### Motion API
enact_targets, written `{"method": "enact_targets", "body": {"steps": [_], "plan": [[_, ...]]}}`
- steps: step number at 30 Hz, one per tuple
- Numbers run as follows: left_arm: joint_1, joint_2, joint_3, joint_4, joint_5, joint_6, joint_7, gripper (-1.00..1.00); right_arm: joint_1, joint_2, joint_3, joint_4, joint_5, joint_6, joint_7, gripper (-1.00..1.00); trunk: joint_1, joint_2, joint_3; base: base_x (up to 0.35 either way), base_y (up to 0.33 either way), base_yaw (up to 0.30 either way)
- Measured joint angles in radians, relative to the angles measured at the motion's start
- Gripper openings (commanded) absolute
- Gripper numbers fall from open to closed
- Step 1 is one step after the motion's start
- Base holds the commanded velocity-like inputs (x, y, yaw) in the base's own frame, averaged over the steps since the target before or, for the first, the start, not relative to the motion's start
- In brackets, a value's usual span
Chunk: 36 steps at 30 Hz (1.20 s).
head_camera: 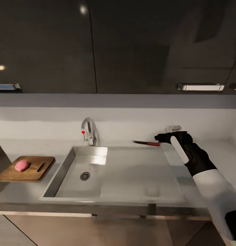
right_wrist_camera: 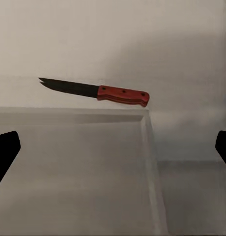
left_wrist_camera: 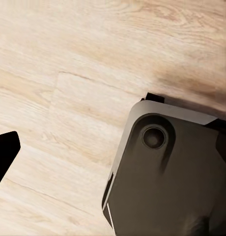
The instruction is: In the kitchen, take the Vidalia onion out of the sink, dice it on the chopping board with the paring knife, put the diced onion into the bowl on the countertop, then place both the paring knife and the chopping board into the sink.
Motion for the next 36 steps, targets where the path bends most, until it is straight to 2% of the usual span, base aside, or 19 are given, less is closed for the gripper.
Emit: {"method": "enact_targets", "body": {"steps": [5, 8, 9, 12, 16, 23, 29, 36], "plan": [[0.0, -0.002, 0.0, 0.0, 0.0, 0.005, 0.0, 1.0, 0.0, -0.002, 0.001, 0.001, 0.0, 0.0, -0.002, 1.0, 0.0, 0.0, 0.0, 0.184, -0.206, 0.0], [0.0, -0.012, 0.0, 0.0, -0.001, 0.043, -0.008, 1.0, 0.0, -0.002, 0.001, 0.001, 0.0, 0.0, -0.003, 1.0, 0.0, 0.0, 0.0, 0.091, -0.102, 0.0], [0.0, -0.022, 0.0, 0.001, -0.001, 0.081, -0.025, 1.0, 0.0, -0.002, 0.001, 0.001, 0.0, 0.0, -0.003, 1.0, 0.0, 0.0, 0.0, 0.038, -0.042, 0.0], [0.003, -0.031, 0.0, 0.002, -0.001, 0.14, -0.074, 1.0, 0.0, -0.002, 0.001, 0.003, 0.0, 0.0, -0.003, 1.0, 0.0, 0.0, 0.0, 0.016, -0.018, 0.0], [0.045, -0.036, 0.0, 0.003, -0.001, 0.18, -0.15, 1.0, 0.0, -0.002, 0.001, 0.007, 0.0, 0.0, -0.004, 1.0, 0.0, 0.0, 0.0, 0.005, -0.005, 0.0], [0.114, -0.034, 0.0, 0.003, -0.001, 0.191, -0.177, 1.0, 0.0, -0.001, 0.001, 0.009, 0.0, 0.0, -0.004, 1.0, 0.0, 0.0, 0.0, 0.0, 0.0, 0.0], [0.131, -0.034, 0.0, 0.003, -0.001, 0.192, -0.178, 1.0, 0.0, 0.0, 0.001, 0.009, 0.0, 0.0, -0.004, 1.0, 0.0, 0.0, 0.0, 0.0, 0.0, 0.0], [0.138, -0.017, 0.0, 0.002, 0.0, 0.187, -0.179, 1.0, 0.0, 0.0, 0.001, 0.009, 0.0, 0.0, -0.004, 1.0, 0.0, 0.0, 0.0, 0.0, 0.0, 0.0]]}}
